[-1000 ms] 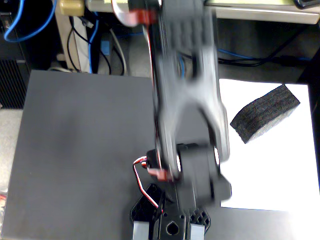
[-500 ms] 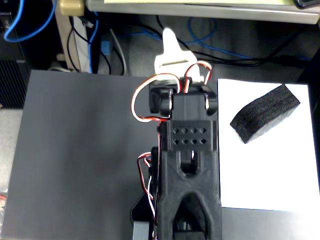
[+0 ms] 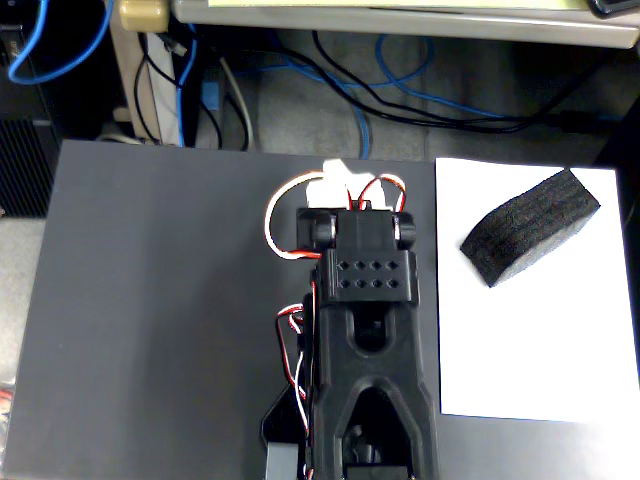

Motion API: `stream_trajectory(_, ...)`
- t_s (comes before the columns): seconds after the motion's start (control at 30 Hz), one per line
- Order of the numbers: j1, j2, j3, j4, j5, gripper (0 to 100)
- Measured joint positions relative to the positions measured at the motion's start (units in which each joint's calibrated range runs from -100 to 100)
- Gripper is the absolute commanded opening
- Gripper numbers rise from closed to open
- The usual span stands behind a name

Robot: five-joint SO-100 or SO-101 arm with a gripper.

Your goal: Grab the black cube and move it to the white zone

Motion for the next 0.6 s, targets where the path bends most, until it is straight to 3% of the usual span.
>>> stream_trajectory(0.07, -0.1, 0.1, 1.0, 0.0, 0.0, 5)
stream_trajectory(0.1, -0.1, -0.2, 1.4, 0.0, 0.0, 1)
stream_trajectory(0.2, -0.1, -0.2, 3.4, 0.0, 1.2, 1)
stream_trajectory(0.33, -0.1, -0.6, 7.2, -3.6, 6.6, 2)
stream_trajectory(0.5, 0.4, -0.6, 7.2, -4.6, 6.7, 2)
stream_trajectory(0.6, 0.4, -0.6, 7.2, -4.7, 3.9, 2)
